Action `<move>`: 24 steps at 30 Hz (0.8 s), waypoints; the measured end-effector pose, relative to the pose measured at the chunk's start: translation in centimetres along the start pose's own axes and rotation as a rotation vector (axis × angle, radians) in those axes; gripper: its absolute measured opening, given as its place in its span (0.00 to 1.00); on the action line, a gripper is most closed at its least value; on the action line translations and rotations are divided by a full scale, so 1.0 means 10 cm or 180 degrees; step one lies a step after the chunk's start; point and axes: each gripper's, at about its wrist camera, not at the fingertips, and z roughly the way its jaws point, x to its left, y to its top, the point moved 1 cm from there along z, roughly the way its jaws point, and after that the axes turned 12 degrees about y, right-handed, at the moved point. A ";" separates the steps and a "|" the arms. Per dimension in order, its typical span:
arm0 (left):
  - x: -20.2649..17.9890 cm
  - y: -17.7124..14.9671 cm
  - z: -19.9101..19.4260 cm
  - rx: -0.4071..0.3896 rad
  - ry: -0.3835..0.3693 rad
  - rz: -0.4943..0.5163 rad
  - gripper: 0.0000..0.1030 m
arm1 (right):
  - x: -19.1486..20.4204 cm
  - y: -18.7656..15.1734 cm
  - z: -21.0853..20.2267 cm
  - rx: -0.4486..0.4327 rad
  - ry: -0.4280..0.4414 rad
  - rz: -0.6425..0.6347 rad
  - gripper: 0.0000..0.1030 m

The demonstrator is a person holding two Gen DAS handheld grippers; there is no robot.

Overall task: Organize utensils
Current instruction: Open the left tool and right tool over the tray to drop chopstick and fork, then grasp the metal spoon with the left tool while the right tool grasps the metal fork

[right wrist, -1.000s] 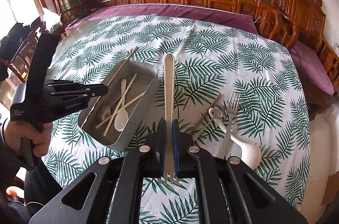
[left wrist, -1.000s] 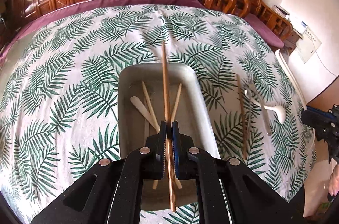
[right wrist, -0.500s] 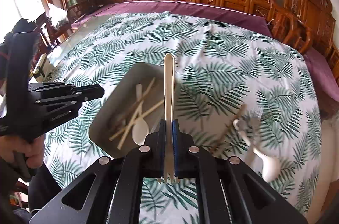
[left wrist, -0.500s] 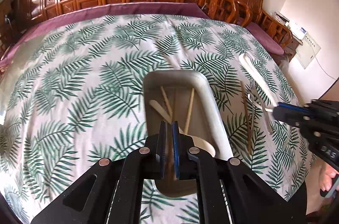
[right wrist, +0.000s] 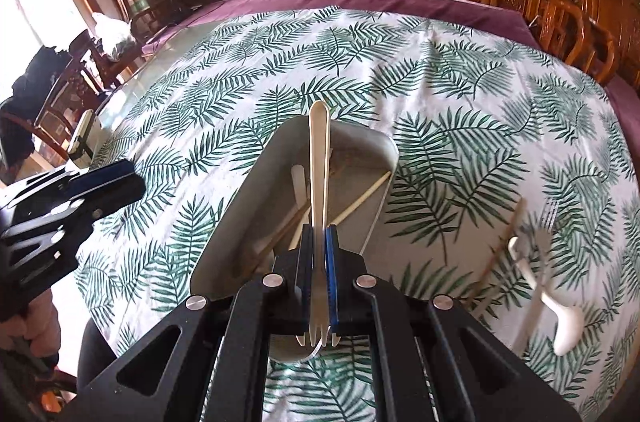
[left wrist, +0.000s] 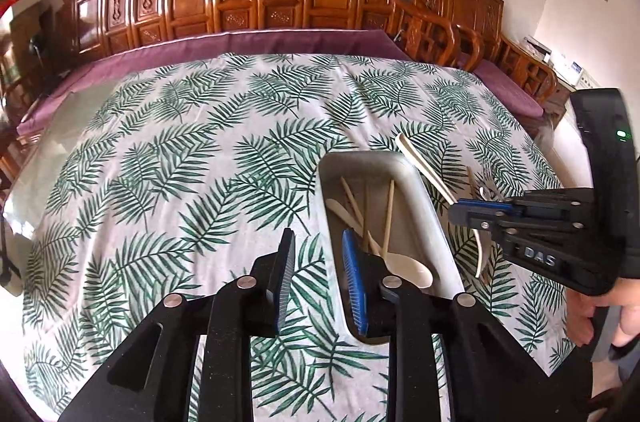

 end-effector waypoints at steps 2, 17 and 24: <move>0.05 -0.01 -0.02 -0.0003 0.0002 -0.0029 0.23 | 0.00 0.02 0.05 -0.0003 0.0038 0.0071 0.07; 0.07 -0.04 -0.10 -0.0029 -0.0003 -0.0053 0.24 | -0.01 0.03 0.18 0.0015 0.0112 0.0182 0.09; -0.14 -0.02 -0.16 -0.0061 -0.0066 0.0018 0.24 | -0.10 -0.14 -0.15 -0.0112 0.0028 0.0103 0.09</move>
